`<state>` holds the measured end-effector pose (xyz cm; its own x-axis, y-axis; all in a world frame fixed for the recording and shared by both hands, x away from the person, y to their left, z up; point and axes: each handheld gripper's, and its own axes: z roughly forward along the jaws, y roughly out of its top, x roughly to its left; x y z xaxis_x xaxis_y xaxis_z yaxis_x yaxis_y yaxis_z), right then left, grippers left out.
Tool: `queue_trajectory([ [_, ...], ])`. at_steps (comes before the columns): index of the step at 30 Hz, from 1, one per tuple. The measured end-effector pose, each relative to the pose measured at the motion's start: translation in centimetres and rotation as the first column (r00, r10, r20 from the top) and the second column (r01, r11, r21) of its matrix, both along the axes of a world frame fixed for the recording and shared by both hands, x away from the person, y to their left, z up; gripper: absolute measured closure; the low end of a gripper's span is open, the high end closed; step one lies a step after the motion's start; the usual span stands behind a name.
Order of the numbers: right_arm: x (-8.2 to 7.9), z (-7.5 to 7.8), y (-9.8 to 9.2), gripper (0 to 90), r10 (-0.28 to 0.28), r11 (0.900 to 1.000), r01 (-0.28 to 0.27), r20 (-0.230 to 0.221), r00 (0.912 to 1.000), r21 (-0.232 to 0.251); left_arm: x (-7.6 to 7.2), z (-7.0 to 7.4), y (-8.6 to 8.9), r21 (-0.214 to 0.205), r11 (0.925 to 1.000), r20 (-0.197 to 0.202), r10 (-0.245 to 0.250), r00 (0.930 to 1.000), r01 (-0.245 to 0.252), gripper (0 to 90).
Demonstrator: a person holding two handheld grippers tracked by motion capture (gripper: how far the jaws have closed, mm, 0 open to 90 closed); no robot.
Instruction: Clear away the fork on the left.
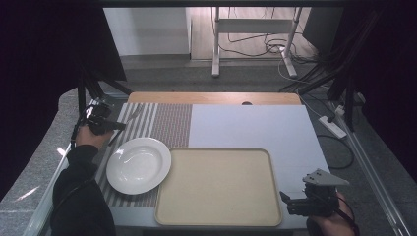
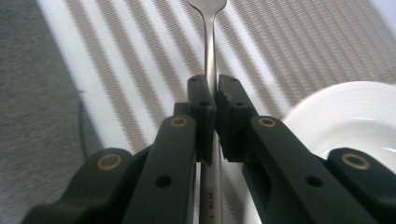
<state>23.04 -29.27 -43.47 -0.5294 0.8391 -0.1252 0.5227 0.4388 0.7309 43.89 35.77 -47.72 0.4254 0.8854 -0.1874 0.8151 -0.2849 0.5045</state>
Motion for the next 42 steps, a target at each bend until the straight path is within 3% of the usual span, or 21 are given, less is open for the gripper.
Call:
queue_trajectory([
  [7, 0.0, 0.0, 0.0, 0.0, 0.0, 1.0, 0.0, 0.001, 1.0, -0.001, -1.5, 0.0, -2.8, 0.048, 0.9971, -0.024, -0.058, 0.998, 0.059, 84.4],
  [15, -0.1, 0.0, 0.0, 0.0, 0.001, 1.0, -0.001, 0.003, 1.0, -0.002, -3.6, 0.8, -4.2, 0.028, 0.9972, -0.012, -0.068, 0.9976, 0.069, 84.4],
  [16, -0.1, 0.0, 0.0, 0.0, 0.001, 1.0, -0.001, 0.003, 1.0, -0.002, -4.3, 1.0, -4.4, 0.009, 0.9973, -0.006, -0.072, 0.9974, 0.072, 84.4],
  [19, -0.1, 0.0, 0.0, 0.0, 0.0, 1.0, 0.0, 0.002, 1.0, -0.002, -5.5, 1.2, -5.0, 0.001, 0.9971, 0.003, -0.076, 0.9971, 0.076, 84.4],
  [42, -0.1, 0.0, 0.0, 0.0, 0.003, 1.0, -0.003, 0.006, 1.0, -0.002, -13.9, 2.1, -9.3, -0.01, 0.9917, 0.049, -0.128, 0.9906, 0.128, 84.3],
])
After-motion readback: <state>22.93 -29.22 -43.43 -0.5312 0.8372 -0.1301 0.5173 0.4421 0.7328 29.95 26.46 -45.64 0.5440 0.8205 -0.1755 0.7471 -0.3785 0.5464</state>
